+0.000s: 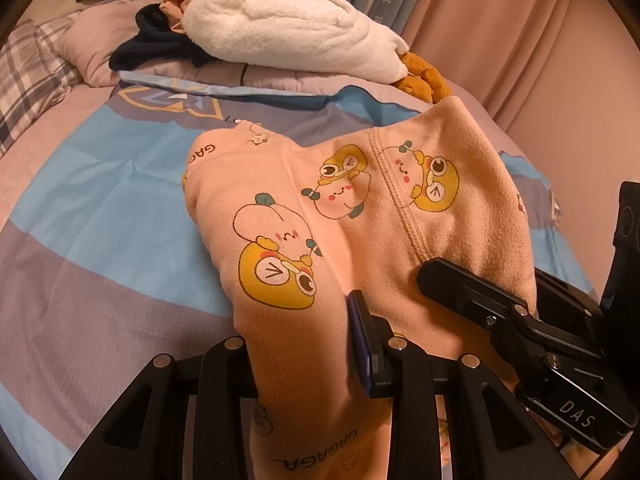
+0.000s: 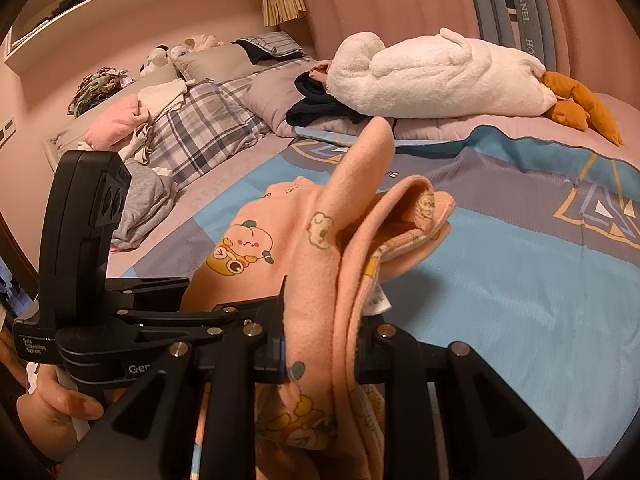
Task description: Fold small clothes
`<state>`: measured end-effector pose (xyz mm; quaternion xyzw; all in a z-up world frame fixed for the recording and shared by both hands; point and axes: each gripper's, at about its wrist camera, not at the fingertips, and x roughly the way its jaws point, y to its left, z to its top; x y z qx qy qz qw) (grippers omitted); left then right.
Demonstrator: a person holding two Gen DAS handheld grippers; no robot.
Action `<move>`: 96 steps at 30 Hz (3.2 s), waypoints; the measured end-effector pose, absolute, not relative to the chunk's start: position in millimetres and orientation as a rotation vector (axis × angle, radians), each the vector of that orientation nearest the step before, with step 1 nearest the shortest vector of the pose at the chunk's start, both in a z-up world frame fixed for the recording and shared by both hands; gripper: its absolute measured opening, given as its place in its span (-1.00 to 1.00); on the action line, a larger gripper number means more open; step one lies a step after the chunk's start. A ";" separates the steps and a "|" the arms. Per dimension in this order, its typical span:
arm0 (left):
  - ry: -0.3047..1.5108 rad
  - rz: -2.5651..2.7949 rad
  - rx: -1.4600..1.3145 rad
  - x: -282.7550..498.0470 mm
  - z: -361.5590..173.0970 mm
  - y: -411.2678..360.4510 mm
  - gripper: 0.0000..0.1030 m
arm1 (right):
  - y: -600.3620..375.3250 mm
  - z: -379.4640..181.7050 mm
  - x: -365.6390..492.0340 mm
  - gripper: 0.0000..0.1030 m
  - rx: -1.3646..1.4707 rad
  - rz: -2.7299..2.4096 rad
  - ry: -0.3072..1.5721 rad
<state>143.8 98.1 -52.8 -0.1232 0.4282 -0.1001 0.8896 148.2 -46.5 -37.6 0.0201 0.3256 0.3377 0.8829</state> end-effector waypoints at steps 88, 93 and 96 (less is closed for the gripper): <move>1.009 -0.052 -0.201 140.0 -93.6 114.0 0.19 | -93.3 -113.5 194.4 -0.11 0.353 0.468 0.995; 1.014 -0.045 -0.208 134.1 -93.7 116.7 0.19 | -95.8 -104.7 186.1 -0.10 0.292 0.437 0.958; 1.017 -0.038 -0.207 131.6 -93.4 116.8 0.19 | -94.8 -98.3 180.7 -0.10 0.241 0.424 0.933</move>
